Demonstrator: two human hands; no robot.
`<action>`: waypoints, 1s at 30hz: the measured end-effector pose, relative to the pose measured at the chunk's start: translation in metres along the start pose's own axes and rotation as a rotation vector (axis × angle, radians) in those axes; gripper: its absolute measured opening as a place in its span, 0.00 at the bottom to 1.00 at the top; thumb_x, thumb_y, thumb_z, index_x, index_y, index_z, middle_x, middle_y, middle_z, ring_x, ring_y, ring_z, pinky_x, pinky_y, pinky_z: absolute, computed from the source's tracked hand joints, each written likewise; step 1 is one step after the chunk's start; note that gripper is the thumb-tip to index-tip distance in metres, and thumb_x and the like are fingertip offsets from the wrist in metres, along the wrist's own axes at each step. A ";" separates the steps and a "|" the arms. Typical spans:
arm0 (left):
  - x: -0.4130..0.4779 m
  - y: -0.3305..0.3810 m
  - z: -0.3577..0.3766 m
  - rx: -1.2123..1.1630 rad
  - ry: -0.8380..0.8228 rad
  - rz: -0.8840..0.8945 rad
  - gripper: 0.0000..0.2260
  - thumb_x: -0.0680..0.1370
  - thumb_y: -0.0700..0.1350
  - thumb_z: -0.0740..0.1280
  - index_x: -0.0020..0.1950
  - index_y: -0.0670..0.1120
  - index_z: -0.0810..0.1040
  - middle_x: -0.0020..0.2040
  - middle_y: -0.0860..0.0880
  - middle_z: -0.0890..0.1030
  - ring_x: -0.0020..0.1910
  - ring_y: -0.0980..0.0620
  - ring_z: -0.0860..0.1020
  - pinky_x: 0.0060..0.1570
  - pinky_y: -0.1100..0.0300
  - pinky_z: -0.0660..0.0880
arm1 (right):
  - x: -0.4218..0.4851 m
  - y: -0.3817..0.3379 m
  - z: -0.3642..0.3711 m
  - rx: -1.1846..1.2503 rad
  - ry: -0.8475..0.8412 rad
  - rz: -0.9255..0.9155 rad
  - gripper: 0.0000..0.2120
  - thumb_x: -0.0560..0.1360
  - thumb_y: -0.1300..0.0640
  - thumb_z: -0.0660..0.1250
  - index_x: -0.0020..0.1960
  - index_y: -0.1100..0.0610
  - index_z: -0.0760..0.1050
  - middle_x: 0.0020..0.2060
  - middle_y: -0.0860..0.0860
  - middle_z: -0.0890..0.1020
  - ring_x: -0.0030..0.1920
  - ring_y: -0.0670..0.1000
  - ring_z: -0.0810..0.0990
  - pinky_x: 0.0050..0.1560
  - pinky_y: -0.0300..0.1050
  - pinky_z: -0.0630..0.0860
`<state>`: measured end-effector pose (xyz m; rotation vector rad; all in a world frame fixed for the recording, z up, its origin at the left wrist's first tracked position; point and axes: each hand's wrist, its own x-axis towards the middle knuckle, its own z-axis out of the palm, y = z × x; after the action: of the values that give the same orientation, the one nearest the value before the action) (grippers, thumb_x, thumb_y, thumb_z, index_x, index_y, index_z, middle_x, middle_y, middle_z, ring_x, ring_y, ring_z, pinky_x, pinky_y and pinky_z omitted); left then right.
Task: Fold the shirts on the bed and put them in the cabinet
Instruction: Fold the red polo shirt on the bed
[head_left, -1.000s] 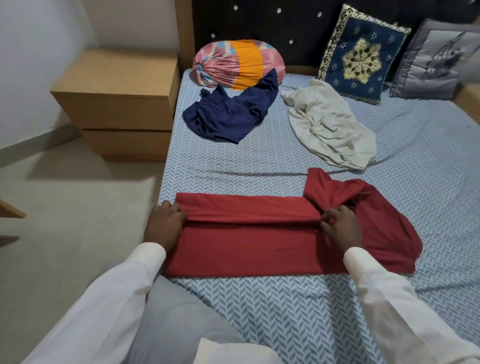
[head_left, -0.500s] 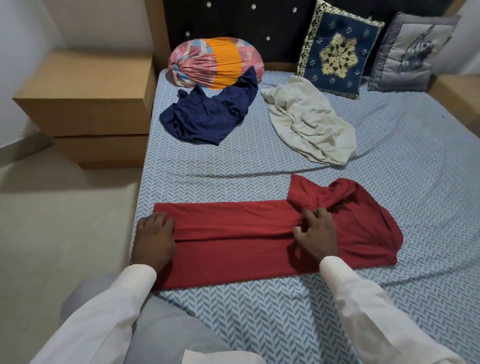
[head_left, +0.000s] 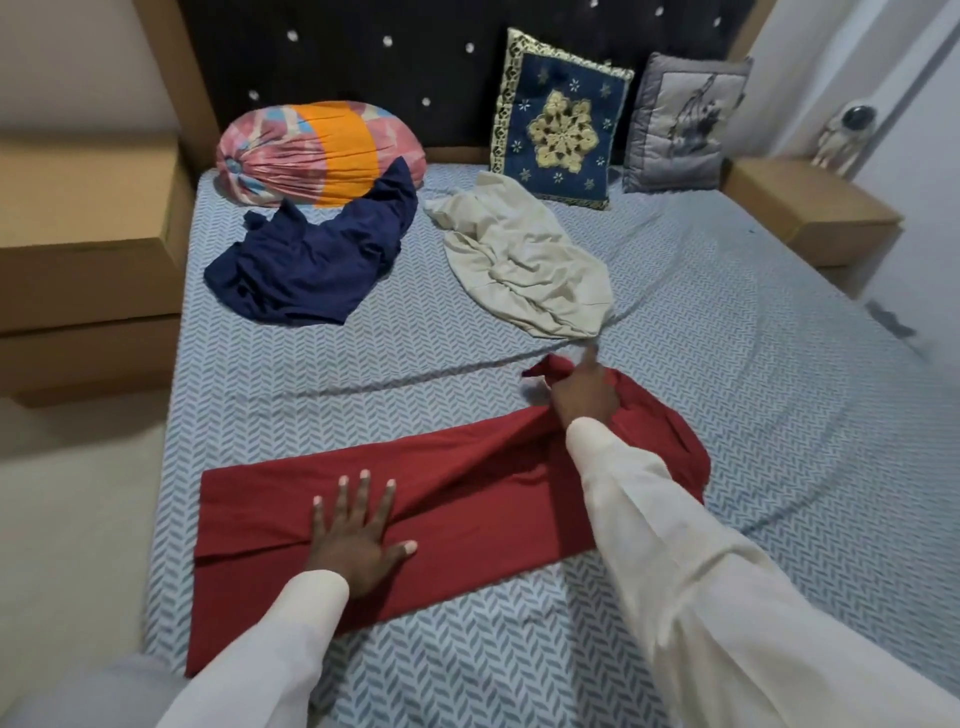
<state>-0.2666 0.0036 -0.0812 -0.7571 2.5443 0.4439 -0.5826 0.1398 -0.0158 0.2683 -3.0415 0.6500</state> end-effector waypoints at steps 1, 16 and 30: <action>0.001 0.001 -0.001 0.001 -0.005 -0.003 0.50 0.58 0.76 0.33 0.77 0.56 0.32 0.76 0.48 0.28 0.75 0.43 0.29 0.71 0.38 0.32 | 0.003 0.010 -0.010 0.178 0.052 0.070 0.37 0.69 0.57 0.66 0.76 0.52 0.56 0.58 0.61 0.78 0.59 0.63 0.78 0.56 0.54 0.74; -0.010 -0.009 -0.005 0.040 0.088 -0.004 0.41 0.66 0.75 0.35 0.78 0.64 0.40 0.80 0.53 0.40 0.79 0.46 0.39 0.71 0.34 0.44 | -0.037 0.140 -0.034 0.430 0.469 0.544 0.28 0.69 0.57 0.65 0.69 0.56 0.67 0.63 0.61 0.73 0.62 0.65 0.72 0.60 0.58 0.69; -0.004 0.004 -0.017 0.135 0.081 -0.078 0.32 0.79 0.68 0.47 0.78 0.61 0.39 0.81 0.51 0.43 0.79 0.45 0.45 0.69 0.33 0.56 | 0.074 0.083 -0.027 0.757 -0.410 0.404 0.09 0.78 0.63 0.67 0.46 0.54 0.67 0.33 0.55 0.74 0.29 0.49 0.73 0.19 0.36 0.71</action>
<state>-0.2712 0.0010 -0.0638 -0.8357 2.5779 0.2177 -0.6702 0.2138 -0.0207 -0.2581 -3.0604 1.9866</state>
